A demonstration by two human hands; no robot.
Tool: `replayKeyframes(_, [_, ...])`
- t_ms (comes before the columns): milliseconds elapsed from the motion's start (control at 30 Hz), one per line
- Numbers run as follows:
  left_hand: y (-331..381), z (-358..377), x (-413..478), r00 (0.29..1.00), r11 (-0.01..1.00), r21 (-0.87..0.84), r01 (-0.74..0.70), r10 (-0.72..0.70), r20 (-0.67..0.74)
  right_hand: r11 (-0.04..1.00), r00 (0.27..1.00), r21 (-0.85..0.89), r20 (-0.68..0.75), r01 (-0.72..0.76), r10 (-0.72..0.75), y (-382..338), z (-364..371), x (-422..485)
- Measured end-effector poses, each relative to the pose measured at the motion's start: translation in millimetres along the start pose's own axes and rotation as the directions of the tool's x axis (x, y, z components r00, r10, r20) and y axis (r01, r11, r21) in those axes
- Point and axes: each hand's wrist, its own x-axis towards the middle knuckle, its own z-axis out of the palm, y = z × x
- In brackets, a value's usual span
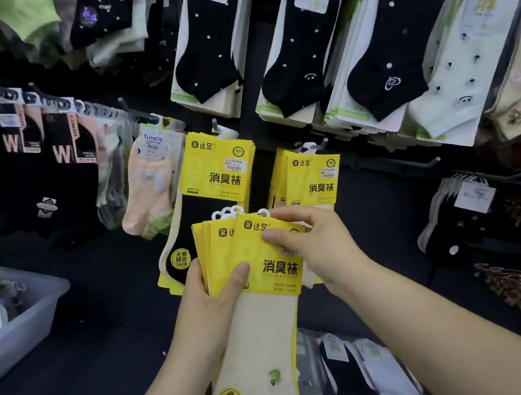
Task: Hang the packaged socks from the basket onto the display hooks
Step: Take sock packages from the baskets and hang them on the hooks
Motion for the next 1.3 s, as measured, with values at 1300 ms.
replayKeyframes(1300, [1, -12, 5, 0.995, 0.976, 0.205, -0.072, 0.086, -0.057, 1.0, 0.915, -0.018, -0.402, -0.025, 0.016, -18, -61, 121])
